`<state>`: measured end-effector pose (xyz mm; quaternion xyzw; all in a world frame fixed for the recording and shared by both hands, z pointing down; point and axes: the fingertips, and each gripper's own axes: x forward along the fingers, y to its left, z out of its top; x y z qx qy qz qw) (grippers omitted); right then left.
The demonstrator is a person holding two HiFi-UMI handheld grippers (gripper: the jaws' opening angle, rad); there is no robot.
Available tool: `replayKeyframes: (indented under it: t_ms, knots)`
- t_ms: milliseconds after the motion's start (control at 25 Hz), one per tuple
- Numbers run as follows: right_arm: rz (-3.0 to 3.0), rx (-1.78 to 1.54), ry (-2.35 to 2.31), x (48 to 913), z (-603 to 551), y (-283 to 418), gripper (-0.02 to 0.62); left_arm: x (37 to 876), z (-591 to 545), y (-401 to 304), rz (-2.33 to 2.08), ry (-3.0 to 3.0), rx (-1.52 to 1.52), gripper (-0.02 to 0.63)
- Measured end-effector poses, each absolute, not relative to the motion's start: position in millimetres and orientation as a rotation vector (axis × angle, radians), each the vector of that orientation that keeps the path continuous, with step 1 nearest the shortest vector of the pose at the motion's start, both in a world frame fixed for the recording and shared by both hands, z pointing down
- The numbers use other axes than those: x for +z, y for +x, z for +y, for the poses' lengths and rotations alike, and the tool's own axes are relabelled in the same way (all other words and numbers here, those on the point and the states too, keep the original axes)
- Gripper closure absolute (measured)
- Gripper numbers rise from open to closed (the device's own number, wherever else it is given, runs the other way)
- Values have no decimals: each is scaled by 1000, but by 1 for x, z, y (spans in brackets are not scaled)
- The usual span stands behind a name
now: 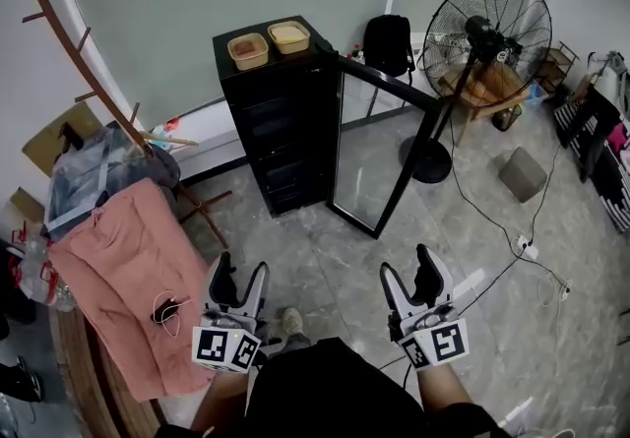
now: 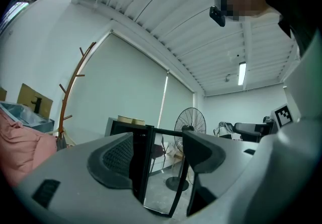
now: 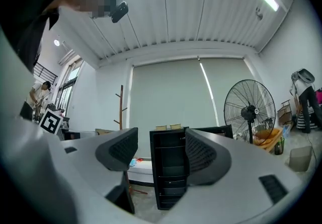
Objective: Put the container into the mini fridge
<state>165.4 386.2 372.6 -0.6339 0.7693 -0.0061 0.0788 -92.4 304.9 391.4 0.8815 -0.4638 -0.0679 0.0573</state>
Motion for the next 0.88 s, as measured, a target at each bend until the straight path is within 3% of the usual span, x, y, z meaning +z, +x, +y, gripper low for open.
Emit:
replayKeyframes:
  t_ms: [880]
  knots:
    - [2338, -44, -1948, 382, 212, 115, 298, 404, 146, -153, -1357, 2668, -223, 296]
